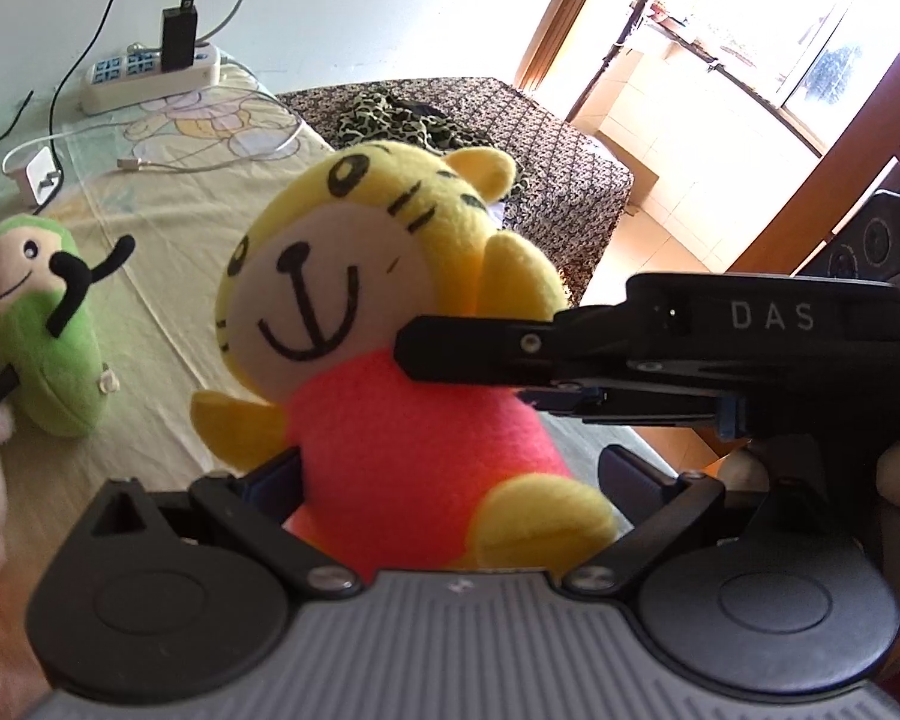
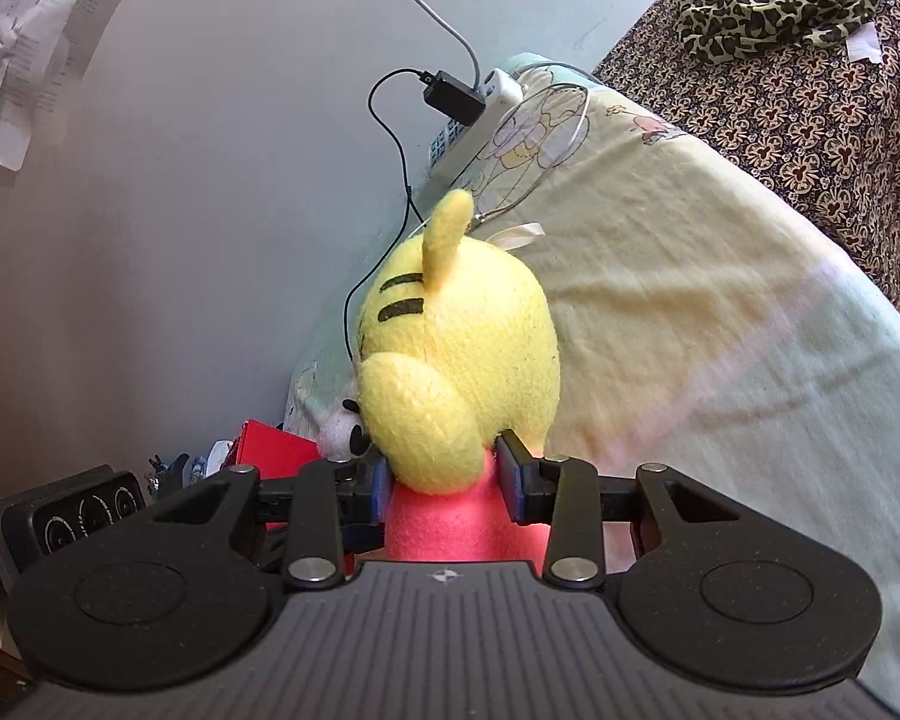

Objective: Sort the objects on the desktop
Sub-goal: 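Lift the tiger plush with the right tool and carry it to the red box, then lower the tiger plush into the red box beside the teddy bear, then open the right tool and move it to the green bean plush, then grasp the green-and-cream bean plush with the right tool, then lift the green plush with the right tool and carry it to the red box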

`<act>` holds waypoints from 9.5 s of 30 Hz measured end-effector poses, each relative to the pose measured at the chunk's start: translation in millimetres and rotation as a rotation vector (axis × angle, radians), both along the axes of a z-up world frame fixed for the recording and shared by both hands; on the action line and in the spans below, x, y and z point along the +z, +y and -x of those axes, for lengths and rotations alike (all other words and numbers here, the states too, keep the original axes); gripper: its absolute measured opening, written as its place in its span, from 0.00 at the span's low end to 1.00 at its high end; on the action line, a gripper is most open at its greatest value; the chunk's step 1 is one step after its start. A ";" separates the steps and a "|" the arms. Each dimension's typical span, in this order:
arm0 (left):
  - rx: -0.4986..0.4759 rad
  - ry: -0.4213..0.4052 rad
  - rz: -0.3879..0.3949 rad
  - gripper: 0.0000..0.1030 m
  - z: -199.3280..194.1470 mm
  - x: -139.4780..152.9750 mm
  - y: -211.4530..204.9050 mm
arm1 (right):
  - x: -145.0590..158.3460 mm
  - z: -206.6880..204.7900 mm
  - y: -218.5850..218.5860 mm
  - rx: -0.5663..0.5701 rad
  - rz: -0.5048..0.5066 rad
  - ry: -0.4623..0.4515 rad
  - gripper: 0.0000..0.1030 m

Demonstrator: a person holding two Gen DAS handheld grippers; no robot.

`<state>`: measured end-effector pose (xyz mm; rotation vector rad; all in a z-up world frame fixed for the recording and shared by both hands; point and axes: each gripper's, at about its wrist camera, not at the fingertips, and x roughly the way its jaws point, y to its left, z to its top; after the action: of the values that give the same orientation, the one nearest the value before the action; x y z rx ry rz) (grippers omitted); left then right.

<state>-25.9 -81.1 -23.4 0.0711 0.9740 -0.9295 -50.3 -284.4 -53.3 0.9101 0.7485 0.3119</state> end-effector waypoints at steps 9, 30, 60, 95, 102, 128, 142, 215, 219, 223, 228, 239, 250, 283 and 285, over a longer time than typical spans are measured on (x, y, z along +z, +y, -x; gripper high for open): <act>0.040 -0.047 0.083 0.96 13.9 30.8 93.2 | 32.4 22.5 80.0 0.012 0.028 -0.060 0.37; 0.225 -0.275 0.174 0.96 -1.6 95.9 280.9 | 106.3 -12.7 258.3 0.171 0.103 -0.287 0.37; 0.258 0.059 0.224 0.96 -64.3 18.7 338.1 | 80.7 -70.1 347.6 0.291 0.522 -0.038 0.37; 0.256 0.007 0.122 1.00 -63.6 14.5 313.8 | 65.9 -50.4 331.6 0.165 0.526 -0.170 0.37; 0.273 -0.012 0.084 0.99 -56.4 19.9 308.4 | 55.8 -45.7 317.6 0.137 0.402 -0.141 0.31; 0.328 -0.033 -0.004 0.99 -26.1 26.0 302.9 | 47.6 -18.6 319.3 0.127 0.432 -0.193 0.21; 0.350 -0.038 -0.023 0.99 -19.1 21.8 309.2 | 43.9 -11.0 324.0 0.102 0.454 -0.229 0.21; 0.355 -0.173 -0.095 0.99 -23.4 24.1 111.7 | -29.1 -49.4 90.7 0.125 0.090 -0.082 0.35; 0.395 -0.127 -0.081 0.99 -48.7 12.4 102.9 | -33.8 -67.9 73.4 0.119 0.020 -0.062 0.40; 0.405 -0.123 -0.083 0.99 -69.2 4.2 91.0 | -38.5 -89.8 64.2 0.145 -0.047 -0.044 0.47; 0.411 -0.093 -0.079 0.99 -89.9 -9.0 80.4 | -45.7 -113.3 61.0 0.168 -0.132 -0.019 0.52; 0.440 -0.060 -0.101 0.99 -130.0 -31.2 71.3 | -70.8 -157.0 73.2 0.243 -0.183 0.045 0.58; 0.442 -0.168 -0.209 0.99 -148.2 -43.0 60.5 | -91.8 -183.6 89.2 0.313 -0.229 0.047 0.56; 0.358 -0.097 -0.100 0.97 -24.6 -19.1 58.3 | -52.4 -62.7 71.4 0.316 -0.119 0.110 0.51; 0.344 -0.098 -0.099 0.97 -15.0 -19.0 63.9 | -50.7 -51.8 75.9 0.318 -0.110 0.113 0.51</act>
<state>-10.8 -17.2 -42.4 0.0304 0.9058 -0.5571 1.5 -208.5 -104.0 0.9169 0.9907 0.5898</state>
